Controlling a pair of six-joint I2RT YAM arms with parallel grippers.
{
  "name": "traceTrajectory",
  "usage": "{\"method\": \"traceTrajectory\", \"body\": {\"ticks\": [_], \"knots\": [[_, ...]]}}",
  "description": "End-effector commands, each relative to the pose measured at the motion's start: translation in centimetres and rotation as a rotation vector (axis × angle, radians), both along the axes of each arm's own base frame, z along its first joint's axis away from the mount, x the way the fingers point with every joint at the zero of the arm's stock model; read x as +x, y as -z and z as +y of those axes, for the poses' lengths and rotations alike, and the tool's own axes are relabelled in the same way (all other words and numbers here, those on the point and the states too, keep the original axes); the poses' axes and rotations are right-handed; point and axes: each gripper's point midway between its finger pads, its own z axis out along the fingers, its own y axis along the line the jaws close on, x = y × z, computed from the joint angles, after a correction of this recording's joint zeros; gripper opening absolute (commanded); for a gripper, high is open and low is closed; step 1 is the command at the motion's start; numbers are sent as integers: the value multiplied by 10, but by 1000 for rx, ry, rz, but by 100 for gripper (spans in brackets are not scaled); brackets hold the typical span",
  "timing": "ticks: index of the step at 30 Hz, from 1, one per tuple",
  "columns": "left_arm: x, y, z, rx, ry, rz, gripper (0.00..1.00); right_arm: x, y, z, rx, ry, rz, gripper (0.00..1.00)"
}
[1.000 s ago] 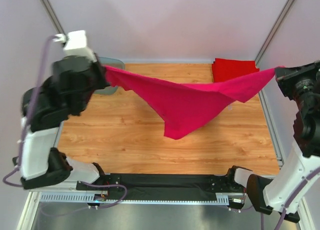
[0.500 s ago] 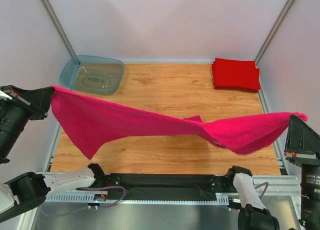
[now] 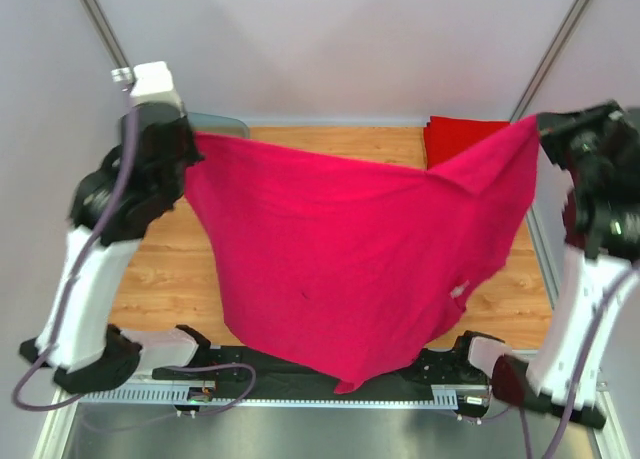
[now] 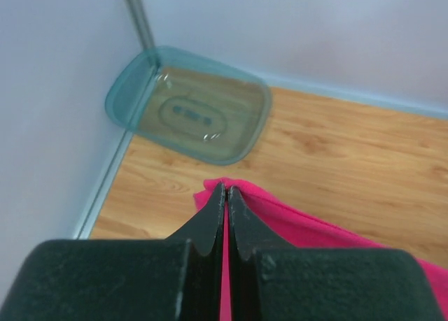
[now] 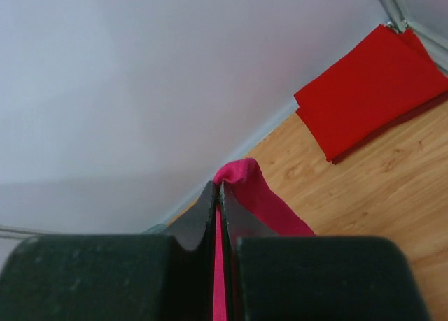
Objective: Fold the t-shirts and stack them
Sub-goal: Flatten the tshirt out
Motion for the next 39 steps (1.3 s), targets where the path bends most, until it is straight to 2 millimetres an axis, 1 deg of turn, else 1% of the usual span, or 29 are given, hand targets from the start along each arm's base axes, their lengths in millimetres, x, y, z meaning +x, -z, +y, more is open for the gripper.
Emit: {"method": "traceTrajectory", "body": {"ticks": [1,2,3,4,5,6,7,8,9,10,11,12,13,14,15,16,20,25,26,28,29,30,32,34,35,36,37,38,39], "knots": [[70,59,-10,-48,-60,154,0,110,23,-9,-48,-120,-31,0],[85,63,-15,-69,-55,139,0,129,40,-9,-44,-143,-4,0],[100,77,-20,-63,-46,163,0,148,53,-9,-52,-161,17,0],[111,90,-17,-60,-64,180,0,180,70,-4,-53,-203,28,0],[121,96,-17,-61,-67,184,0,198,83,1,-54,-235,42,0],[138,111,-22,-68,-69,211,0,213,85,17,-83,-292,25,0],[147,122,-15,-68,-91,235,0,239,115,23,-83,-321,78,0],[155,132,-13,-62,-102,258,0,250,126,29,-93,-338,94,0],[166,152,-7,-36,-129,307,0,262,128,43,-112,-372,83,0],[171,160,-3,-20,-146,328,0,282,155,49,-99,-406,121,0],[174,166,2,1,-168,341,0,289,162,59,-94,-444,124,0],[179,178,7,16,-183,364,0,298,161,69,-102,-467,110,0],[183,181,9,16,-187,359,0,310,178,74,-99,-480,134,0],[186,189,12,14,-187,378,0,316,186,82,-99,-496,148,0],[189,193,19,9,-202,386,0,322,180,86,-104,-504,132,0],[190,196,22,10,-209,395,0,331,195,90,-93,-521,157,0],[200,210,29,12,-194,426,0,343,213,101,-86,-555,171,0],[204,220,33,31,-184,456,0,345,233,107,-65,-591,205,0],[203,224,35,43,-184,468,0,343,241,108,-54,-594,235,0],[202,228,40,69,-192,476,0,336,244,109,-40,-596,257,0],[199,233,46,93,-201,492,0,329,257,110,-24,-600,285,0],[200,234,49,98,-204,492,0,321,246,111,-31,-603,266,0],[199,235,53,95,-200,500,0,309,259,111,-36,-603,301,0],[192,228,51,81,-195,504,0,292,249,105,-56,-579,325,0],[190,214,50,65,-192,483,0,285,243,102,-72,-564,337,0],[186,206,50,54,-197,473,0,281,229,96,-97,-538,335,0],[174,190,51,26,-213,448,0,265,216,86,-106,-490,360,0],[169,174,50,5,-207,413,0,258,201,78,-110,-463,350,0],[163,161,48,-15,-196,385,0,250,177,72,-103,-435,321,0]]}}
